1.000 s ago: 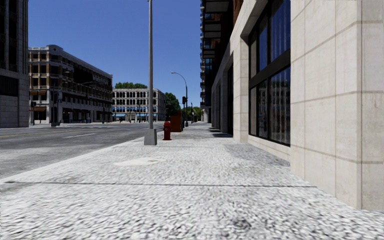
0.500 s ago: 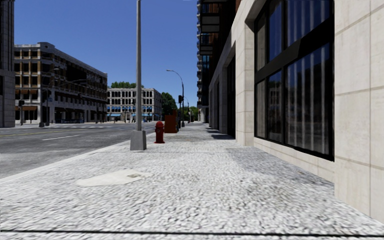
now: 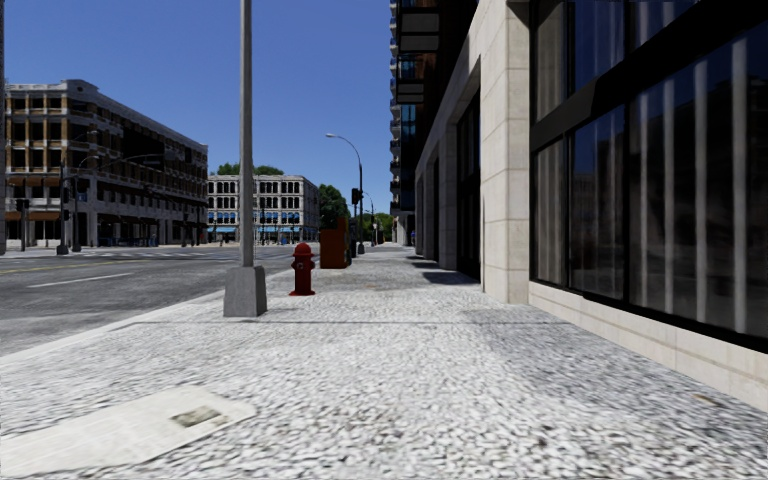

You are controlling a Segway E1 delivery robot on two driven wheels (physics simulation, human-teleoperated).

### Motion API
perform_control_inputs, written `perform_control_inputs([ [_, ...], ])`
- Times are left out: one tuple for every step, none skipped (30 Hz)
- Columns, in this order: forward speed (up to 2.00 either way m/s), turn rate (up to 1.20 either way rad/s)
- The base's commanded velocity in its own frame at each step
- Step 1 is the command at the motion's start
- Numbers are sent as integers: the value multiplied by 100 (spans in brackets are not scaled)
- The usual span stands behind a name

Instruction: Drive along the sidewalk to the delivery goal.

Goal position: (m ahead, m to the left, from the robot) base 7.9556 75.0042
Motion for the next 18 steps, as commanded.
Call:
perform_control_inputs([
  [200,0],
  [200,0],
  [200,0],
  [200,0],
  [200,0],
  [200,0],
  [200,0],
  [200,0],
  [200,0],
  [200,0],
  [200,0],
  [200,0],
  [200,0],
  [200,0],
  [200,0],
  [200,0],
  [200,0],
  [200,0],
])
